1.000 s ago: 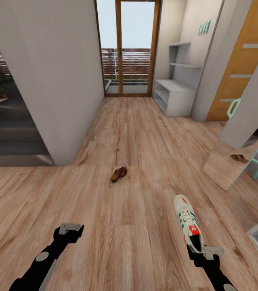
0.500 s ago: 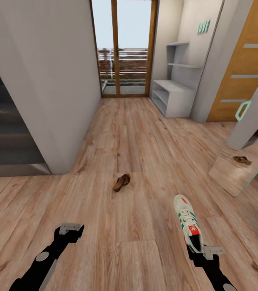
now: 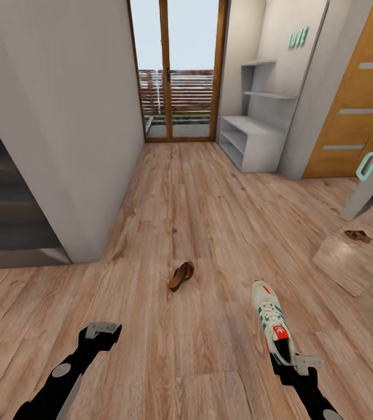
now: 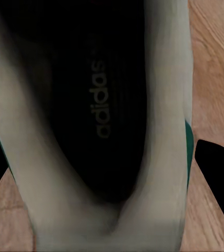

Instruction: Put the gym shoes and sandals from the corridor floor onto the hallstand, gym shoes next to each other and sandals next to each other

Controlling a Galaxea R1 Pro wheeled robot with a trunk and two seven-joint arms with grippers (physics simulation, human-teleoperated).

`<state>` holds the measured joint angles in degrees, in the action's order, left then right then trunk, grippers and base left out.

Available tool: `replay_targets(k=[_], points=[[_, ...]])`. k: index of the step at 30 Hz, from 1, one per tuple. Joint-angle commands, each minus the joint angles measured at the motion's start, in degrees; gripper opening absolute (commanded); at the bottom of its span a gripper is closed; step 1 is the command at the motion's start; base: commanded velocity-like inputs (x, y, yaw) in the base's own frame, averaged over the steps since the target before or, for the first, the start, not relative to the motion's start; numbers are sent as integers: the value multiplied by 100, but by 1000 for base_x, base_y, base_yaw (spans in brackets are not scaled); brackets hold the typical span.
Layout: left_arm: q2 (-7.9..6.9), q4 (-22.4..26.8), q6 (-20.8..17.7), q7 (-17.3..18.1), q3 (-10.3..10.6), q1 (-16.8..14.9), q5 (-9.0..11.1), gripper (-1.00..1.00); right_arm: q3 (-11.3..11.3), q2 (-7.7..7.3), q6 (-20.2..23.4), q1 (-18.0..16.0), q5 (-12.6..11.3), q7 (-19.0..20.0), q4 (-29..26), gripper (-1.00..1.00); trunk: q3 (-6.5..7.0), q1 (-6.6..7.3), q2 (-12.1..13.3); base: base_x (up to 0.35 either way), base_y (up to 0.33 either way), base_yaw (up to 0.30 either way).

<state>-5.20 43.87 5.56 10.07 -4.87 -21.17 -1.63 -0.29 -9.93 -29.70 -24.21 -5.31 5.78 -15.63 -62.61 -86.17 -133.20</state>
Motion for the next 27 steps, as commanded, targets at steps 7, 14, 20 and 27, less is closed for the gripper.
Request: replay_targets(k=[7,14,20,27], points=[[2,-1,15,39,-23,6,-7,100,-6,-1,-18,-4,-58,55,7,-100,15,-1,-2,79,-37,-262],[-7,-1,15,39,-31,7,8,100,-6,-2,-18,-5,-58,55,7,-100,37,-1,-2,5,-3,-285],[-7,2,15,39,-31,7,13,100,-6,-2,-18,-4,-60,55,7,-100,55,-1,-2,0,0,-286],[-7,3,15,39,-31,7,14,100,-6,-3,-18,-5,-58,55,7,-100,77,-1,-2,0,0,-286]])
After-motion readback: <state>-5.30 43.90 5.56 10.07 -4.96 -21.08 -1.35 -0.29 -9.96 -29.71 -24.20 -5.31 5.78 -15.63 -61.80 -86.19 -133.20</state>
